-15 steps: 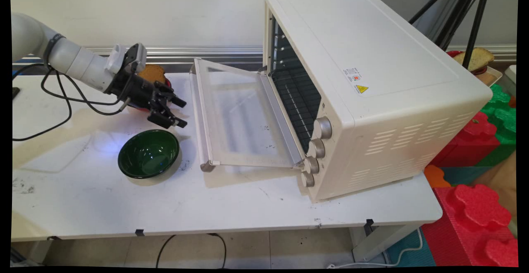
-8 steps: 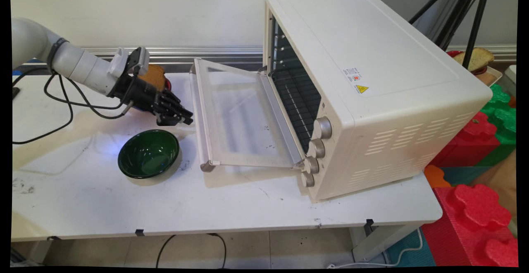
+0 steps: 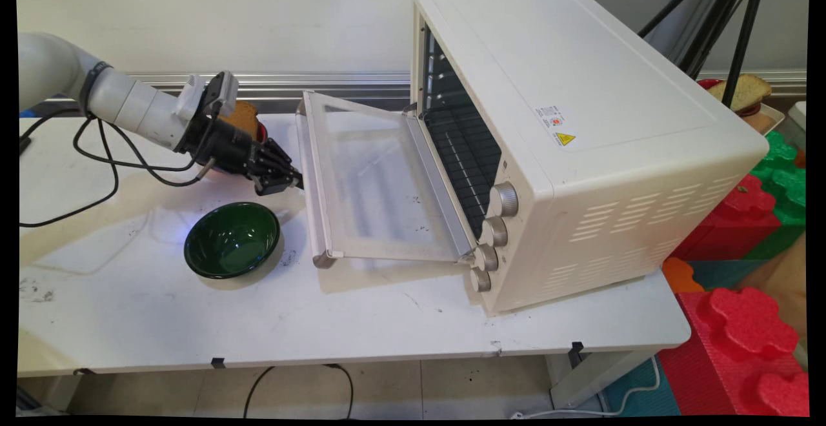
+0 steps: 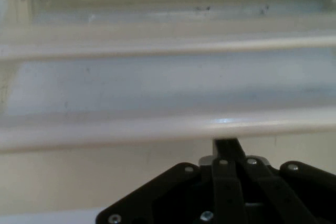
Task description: Close the oven
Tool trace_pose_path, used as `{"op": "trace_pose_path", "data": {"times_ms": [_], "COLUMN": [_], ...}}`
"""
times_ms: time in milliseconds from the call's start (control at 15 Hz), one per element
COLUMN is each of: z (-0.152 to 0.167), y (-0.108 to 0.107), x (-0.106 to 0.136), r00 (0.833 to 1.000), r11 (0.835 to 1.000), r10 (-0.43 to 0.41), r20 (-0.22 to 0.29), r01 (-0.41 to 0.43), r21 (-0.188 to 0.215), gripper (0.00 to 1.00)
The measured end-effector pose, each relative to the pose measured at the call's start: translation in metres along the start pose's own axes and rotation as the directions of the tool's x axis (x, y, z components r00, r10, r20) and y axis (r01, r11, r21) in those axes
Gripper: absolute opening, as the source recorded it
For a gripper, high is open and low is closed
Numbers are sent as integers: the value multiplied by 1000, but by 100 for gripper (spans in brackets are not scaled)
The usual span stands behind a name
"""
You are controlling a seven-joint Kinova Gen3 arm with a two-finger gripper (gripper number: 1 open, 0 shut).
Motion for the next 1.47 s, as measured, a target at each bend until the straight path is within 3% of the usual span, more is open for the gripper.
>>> {"op": "trace_pose_path", "data": {"times_ms": [533, 1067, 1467], "z": [-3, -8, 10], "y": [2, -2, -4], "x": [19, 72, 115], "r00": [995, 969, 951], "r11": [999, 997, 996], "r10": [33, 75, 85], "r20": [-98, -237, -298], "r01": [-34, -80, -93], "r21": [-16, -10, -12], "gripper": [0, 0, 0]}}
